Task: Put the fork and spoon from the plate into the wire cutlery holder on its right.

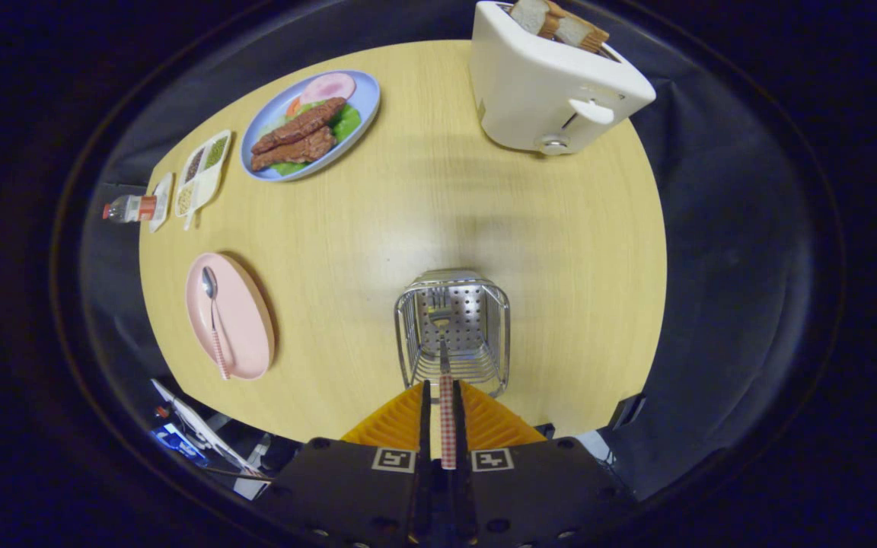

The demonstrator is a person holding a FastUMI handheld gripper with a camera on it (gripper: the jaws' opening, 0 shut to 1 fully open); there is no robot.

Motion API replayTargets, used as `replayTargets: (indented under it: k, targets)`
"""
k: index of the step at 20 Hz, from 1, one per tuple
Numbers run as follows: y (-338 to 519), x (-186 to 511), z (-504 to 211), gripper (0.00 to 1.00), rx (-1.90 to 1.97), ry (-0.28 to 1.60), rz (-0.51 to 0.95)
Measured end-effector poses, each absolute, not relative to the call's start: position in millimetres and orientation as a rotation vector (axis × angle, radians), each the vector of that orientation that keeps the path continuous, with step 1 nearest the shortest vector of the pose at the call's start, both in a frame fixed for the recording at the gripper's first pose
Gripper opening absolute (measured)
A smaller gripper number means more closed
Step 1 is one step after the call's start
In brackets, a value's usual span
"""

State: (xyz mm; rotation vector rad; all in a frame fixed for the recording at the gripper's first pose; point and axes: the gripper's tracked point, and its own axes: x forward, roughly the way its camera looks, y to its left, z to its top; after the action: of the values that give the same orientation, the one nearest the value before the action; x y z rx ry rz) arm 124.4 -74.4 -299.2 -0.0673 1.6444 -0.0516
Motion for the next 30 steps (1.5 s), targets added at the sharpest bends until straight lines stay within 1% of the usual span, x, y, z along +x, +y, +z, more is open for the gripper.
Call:
replayTargets:
  k: [1, 2, 3, 4, 7, 9, 11, 12, 13, 14, 16, 18, 23, 26, 30]
  targets:
    - [-71.1, 126.7, -297.1, 0.19, -0.071, 1.617, -0.041]
    - [-66.8, 129.5, -295.3, 0.23, -0.074, 1.583, -0.031]
    - [-61.4, 133.2, -293.0, 0.32, -0.075, 1.545, -0.019]
    - [-54.6, 136.4, -290.0, 0.36, -0.076, 1.508, -0.007]
    - [-44.6, 146.6, -280.8, 0.62, -0.088, 1.379, -0.046]
    - [-30.1, 151.9, -273.6, 0.71, -0.079, 1.293, -0.053]
    - [-5.9, 155.1, -269.3, 0.8, -0.054, 1.217, -0.009]
    - [6.2, 155.3, -268.3, 0.82, -0.057, 1.186, 0.015]
    - [19.4, 155.0, -268.9, 0.89, -0.054, 1.152, 0.039]
    - [31.3, 153.5, -269.6, 0.93, -0.06, 1.124, 0.051]
    - [55.3, 150.0, -270.0, 0.99, -0.069, 1.072, 0.07]
    - [77.6, 146.3, -272.2, 0.97, -0.092, 1.029, 0.078]
    - [130.5, 135.1, -280.6, 0.98, -0.121, 0.94, 0.119]
    - [159.9, 125.7, -290.6, 0.98, -0.081, 0.924, 0.145]
    - [182.3, 117.9, -309.4, 0.97, -0.049, 0.878, 0.14]
